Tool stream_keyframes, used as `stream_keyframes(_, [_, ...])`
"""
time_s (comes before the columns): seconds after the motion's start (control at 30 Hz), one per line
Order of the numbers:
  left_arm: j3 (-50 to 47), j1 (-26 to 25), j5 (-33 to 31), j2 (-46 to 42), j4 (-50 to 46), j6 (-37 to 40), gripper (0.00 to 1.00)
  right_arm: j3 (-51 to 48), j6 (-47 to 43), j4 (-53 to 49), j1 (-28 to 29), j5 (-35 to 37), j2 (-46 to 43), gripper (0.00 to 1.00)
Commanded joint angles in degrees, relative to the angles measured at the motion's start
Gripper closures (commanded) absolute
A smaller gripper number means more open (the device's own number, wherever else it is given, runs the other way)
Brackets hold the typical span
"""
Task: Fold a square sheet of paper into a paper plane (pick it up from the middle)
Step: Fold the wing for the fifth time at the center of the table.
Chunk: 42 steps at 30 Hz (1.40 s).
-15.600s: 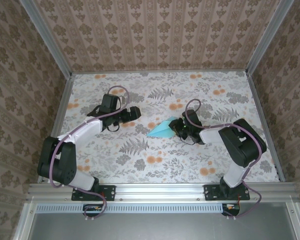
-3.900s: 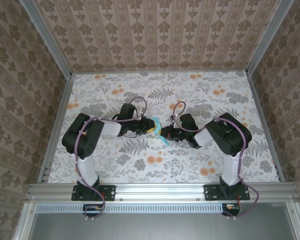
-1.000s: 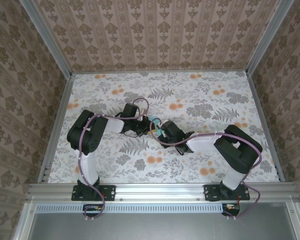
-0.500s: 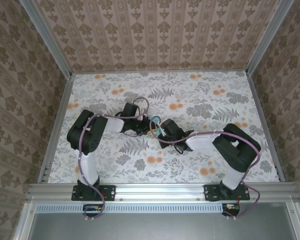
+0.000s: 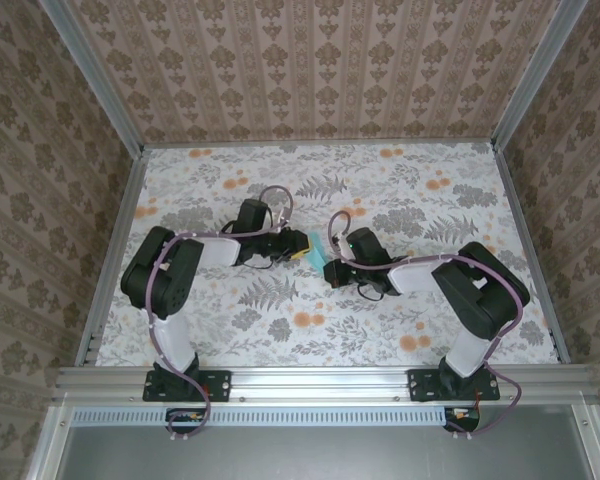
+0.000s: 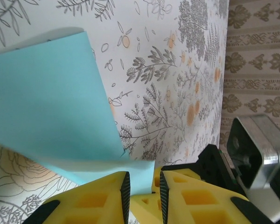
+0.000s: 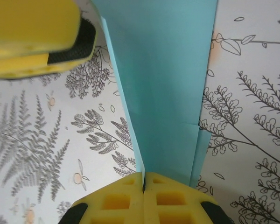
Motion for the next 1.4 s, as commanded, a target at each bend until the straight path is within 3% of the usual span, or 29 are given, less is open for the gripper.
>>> stream_keyframes(0.0, [-2.1,-0.61,1.9,-0.75,5.72,0.97,0.74,-1.09,5.41,3.69,-1.51,-7.31,-0.18,1.0])
stream_keyframes(0.23, [-2.74,-1.89,2.61,2.08,9.11,0.14,0.76,-0.66,9.97,5.24,-3.41,-11.51,2.96,1.0])
stream_keyframes(0.87, [-2.23,-3.28,1.54,4.05,7.17,1.63,0.84,1.21,11.79,-0.07,-4.43,-10.97,6.66,1.0])
stream_keyframes(1.13, [-2.02,-3.31,0.24,4.55,4.36,2.89,0.87,1.36,11.75,-0.46,-4.65,-11.54,7.34,1.0])
stream_keyframes(1.37, [2.27,-4.05,-1.95,6.07,-4.64,5.9,0.9,1.86,10.36,-1.38,-4.65,-12.54,6.9,1.0])
